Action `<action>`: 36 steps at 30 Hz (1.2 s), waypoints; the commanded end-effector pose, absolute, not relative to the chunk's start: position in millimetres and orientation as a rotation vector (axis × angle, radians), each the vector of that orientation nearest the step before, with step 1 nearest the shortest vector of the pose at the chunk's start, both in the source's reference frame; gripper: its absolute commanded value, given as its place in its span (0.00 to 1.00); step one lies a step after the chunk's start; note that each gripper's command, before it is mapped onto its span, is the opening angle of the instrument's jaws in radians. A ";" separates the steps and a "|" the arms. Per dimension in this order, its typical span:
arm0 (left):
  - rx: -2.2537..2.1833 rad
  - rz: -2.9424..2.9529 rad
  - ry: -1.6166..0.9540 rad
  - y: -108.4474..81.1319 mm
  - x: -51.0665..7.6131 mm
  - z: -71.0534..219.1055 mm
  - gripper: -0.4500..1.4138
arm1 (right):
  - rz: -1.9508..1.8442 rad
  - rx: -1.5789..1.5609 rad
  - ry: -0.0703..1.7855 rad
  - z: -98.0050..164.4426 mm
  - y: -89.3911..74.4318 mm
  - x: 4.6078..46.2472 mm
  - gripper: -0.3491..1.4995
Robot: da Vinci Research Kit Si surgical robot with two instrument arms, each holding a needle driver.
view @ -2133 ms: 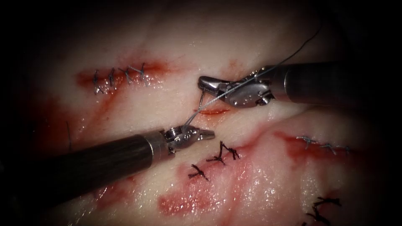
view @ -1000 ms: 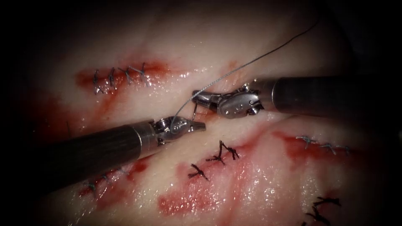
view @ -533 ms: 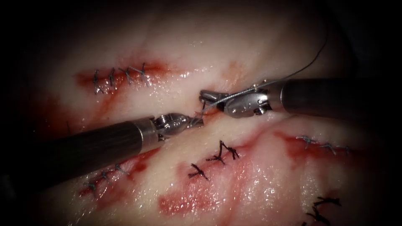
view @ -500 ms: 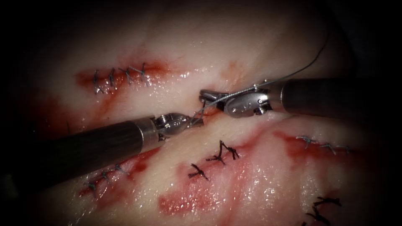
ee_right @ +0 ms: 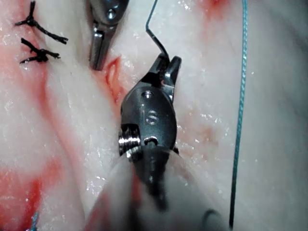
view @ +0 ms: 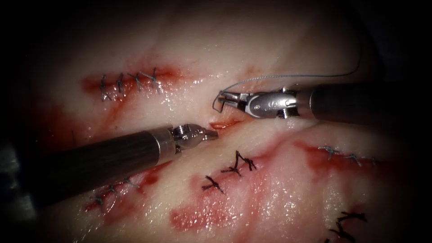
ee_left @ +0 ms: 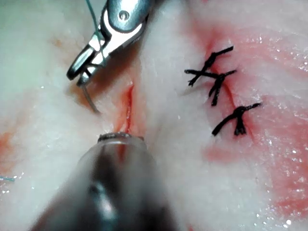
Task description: Wound Closure
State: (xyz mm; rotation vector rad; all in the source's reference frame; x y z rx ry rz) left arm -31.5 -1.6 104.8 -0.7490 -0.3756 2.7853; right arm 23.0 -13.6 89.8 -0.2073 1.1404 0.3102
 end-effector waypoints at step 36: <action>-0.752 2.840 -0.459 -0.1 -27.2 103.9 0.04 | 0.945 0.723 1.149 93.5 -16.3 25.1 0.00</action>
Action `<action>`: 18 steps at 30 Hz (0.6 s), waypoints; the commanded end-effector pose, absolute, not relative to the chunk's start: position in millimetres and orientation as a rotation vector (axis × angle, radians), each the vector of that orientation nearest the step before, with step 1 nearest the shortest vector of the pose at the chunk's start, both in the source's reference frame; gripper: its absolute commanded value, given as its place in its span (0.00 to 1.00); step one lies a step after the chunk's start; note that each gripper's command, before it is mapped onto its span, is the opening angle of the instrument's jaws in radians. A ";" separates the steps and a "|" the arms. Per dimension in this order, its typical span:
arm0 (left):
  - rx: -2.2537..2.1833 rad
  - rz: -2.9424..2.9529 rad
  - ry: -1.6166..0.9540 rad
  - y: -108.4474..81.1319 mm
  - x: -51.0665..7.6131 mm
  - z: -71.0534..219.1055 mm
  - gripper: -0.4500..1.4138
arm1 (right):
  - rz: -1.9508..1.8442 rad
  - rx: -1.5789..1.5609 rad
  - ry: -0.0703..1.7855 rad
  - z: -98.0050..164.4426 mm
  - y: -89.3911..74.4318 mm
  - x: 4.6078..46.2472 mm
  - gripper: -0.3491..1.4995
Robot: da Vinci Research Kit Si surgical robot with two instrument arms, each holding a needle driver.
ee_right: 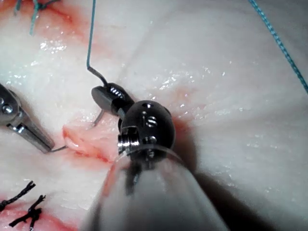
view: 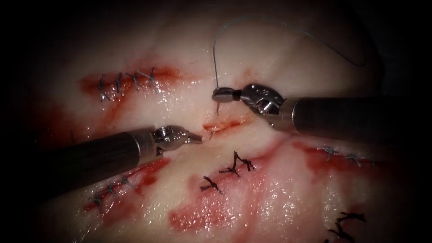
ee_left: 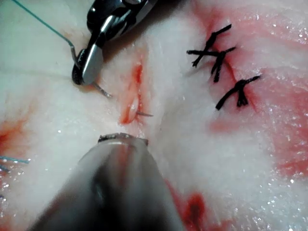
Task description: Wound Closure
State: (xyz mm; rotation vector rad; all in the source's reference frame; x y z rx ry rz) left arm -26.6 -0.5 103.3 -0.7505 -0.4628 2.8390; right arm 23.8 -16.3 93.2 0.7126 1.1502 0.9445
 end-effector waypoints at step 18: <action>-0.751 2.839 -0.468 -0.3 -27.3 103.7 0.03 | 0.999 0.603 1.258 94.0 -15.3 26.9 0.84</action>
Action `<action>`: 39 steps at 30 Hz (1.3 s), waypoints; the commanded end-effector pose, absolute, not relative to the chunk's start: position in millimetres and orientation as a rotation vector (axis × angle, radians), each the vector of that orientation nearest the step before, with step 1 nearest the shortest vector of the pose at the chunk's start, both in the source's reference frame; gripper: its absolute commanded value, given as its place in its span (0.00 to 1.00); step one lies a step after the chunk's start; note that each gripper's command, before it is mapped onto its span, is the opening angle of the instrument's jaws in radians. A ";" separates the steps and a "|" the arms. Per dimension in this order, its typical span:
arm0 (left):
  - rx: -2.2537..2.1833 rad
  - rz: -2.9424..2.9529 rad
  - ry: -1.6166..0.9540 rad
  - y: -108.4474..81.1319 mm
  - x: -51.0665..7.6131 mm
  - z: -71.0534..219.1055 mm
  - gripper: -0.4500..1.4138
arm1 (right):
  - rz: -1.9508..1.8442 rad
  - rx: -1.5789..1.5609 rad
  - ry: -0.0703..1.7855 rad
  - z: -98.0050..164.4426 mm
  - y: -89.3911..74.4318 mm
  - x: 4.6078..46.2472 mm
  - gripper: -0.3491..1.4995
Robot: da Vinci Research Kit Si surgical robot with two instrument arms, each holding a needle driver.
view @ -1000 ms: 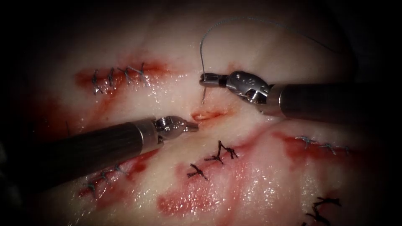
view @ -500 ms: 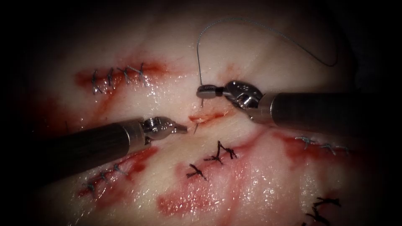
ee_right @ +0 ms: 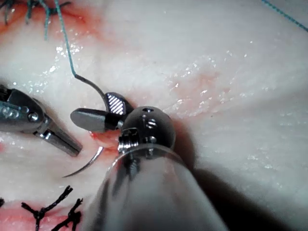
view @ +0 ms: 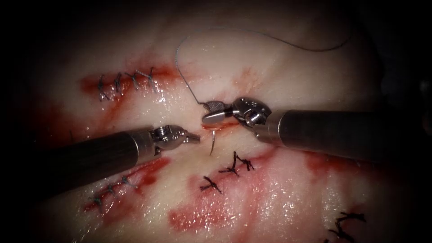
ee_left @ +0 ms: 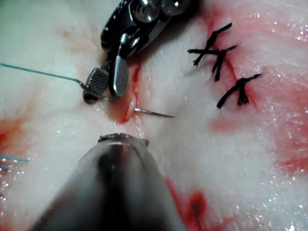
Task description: Wound Closure
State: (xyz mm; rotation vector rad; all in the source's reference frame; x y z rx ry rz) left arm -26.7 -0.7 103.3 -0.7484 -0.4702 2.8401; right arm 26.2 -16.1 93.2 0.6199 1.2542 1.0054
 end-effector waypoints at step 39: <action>-0.748 2.862 -0.490 -0.4 -27.8 103.2 0.01 | 0.956 0.600 1.042 92.4 -16.7 27.0 0.00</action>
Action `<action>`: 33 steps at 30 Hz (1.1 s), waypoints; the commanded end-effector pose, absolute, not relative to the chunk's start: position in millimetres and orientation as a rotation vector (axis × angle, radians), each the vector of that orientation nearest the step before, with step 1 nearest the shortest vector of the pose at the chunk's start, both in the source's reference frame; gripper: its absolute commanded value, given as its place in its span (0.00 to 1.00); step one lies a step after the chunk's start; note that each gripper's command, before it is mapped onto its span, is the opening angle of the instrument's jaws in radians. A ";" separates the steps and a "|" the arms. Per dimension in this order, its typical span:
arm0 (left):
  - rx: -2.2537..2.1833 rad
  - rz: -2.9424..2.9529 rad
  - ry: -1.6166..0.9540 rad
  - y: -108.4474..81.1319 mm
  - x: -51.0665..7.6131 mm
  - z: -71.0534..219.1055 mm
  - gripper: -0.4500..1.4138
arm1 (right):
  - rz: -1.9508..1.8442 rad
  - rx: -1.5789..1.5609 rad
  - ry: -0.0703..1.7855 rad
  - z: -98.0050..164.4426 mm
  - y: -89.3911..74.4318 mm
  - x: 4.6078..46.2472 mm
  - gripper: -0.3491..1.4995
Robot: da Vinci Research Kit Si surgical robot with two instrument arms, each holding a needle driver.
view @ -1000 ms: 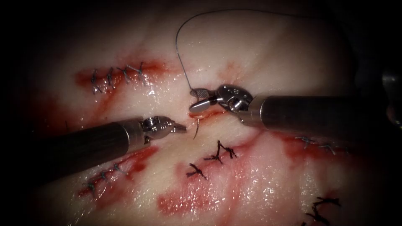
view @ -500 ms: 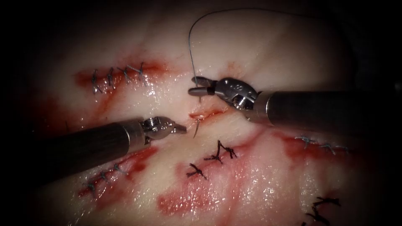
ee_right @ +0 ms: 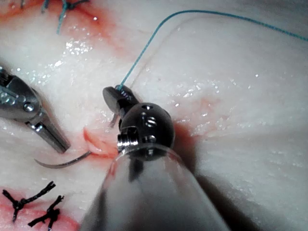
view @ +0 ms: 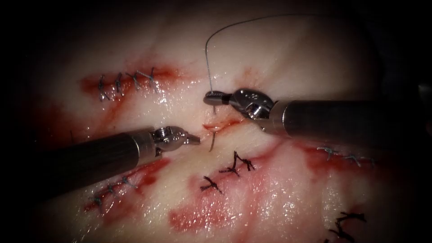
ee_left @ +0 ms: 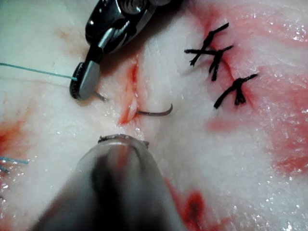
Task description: Wound Closure
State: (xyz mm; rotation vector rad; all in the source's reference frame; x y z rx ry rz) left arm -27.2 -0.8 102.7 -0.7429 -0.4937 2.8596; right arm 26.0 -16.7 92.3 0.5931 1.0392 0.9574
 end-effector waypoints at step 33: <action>-1.637 2.853 -0.072 -0.3 -30.3 102.3 0.50 | 1.091 0.391 1.240 90.9 -10.5 16.2 0.63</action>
